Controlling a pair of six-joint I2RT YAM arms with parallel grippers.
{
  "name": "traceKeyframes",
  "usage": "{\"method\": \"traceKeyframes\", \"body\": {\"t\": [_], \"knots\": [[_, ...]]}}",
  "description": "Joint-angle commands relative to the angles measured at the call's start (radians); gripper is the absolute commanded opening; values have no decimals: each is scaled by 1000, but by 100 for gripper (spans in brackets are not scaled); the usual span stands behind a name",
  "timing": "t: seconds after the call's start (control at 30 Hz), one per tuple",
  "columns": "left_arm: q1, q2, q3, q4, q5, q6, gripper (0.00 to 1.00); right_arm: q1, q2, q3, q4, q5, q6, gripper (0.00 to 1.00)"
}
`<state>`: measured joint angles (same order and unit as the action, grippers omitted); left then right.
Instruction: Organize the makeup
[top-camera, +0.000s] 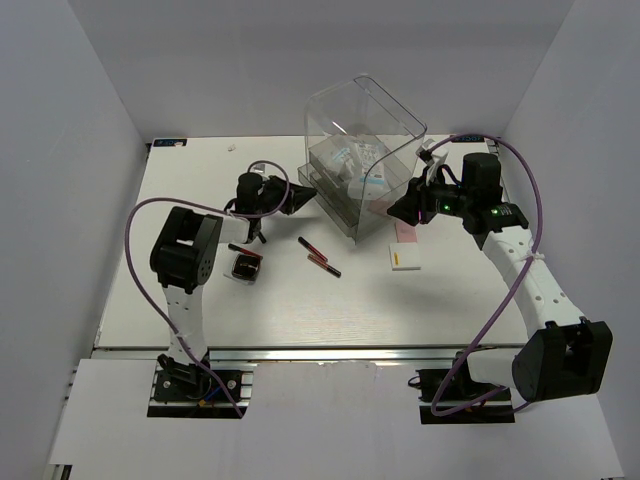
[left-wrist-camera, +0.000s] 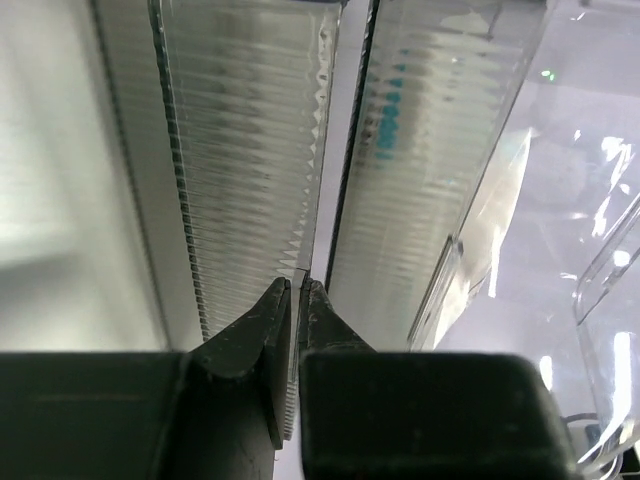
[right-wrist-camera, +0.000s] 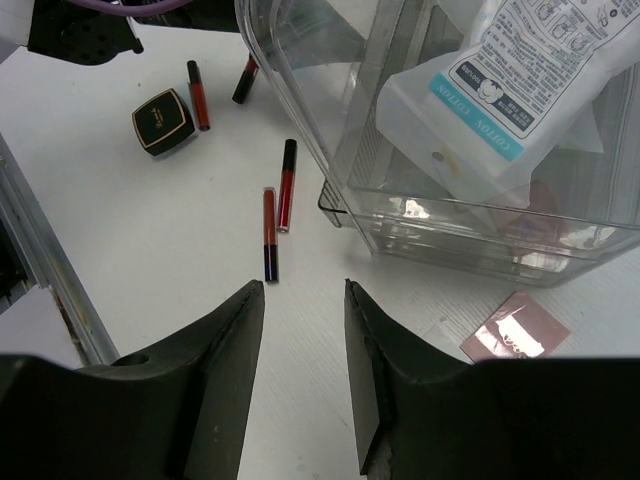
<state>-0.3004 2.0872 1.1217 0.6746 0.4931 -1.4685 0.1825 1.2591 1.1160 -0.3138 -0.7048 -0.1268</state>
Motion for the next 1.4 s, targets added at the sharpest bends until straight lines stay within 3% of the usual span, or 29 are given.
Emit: {"method": "traceKeyframes", "body": {"t": [0.0, 0.27, 0.47, 0.6, 0.63, 0.67, 0.7, 0.9, 0.97, 1.03, 1.17, 1.3, 1.37], "knots": [[23, -110, -42, -44, 30, 56, 4, -5, -21, 1, 38, -21, 9, 44], [46, -203, -99, -133, 28, 117, 5, -5, -17, -5, 25, -16, -11, 46], [46, -210, -82, -170, 18, 131, 25, -5, -20, -13, -19, -1, -86, 54], [50, -230, -65, -227, 10, 155, 55, -6, -29, -22, -86, -27, -241, 64], [56, -237, -65, -233, 10, 165, 70, -5, -26, -24, -118, -36, -288, 69], [60, -245, -66, -237, 10, 169, 95, -5, -26, -24, -189, -36, -331, 72], [63, -265, -72, -248, 9, 175, 98, -6, -27, -25, -221, -36, -373, 74], [92, -360, -99, -338, -4, 270, 98, -6, -62, -128, -470, -65, -816, 82], [106, -410, -91, -384, -10, 347, 98, -5, -84, -168, -525, -106, -1031, 82], [119, -458, -47, -524, -49, 474, 98, 18, -122, -229, -538, -120, -1115, 80], [161, -518, 18, -757, -113, 649, 98, 197, -138, -274, -391, -7, -1013, 71], [253, -568, 1, -904, -93, 723, 98, 382, -49, -256, -184, 141, -649, 58], [325, -613, -28, -940, -91, 749, 98, 477, 40, -211, -118, 241, -550, 50]]}}
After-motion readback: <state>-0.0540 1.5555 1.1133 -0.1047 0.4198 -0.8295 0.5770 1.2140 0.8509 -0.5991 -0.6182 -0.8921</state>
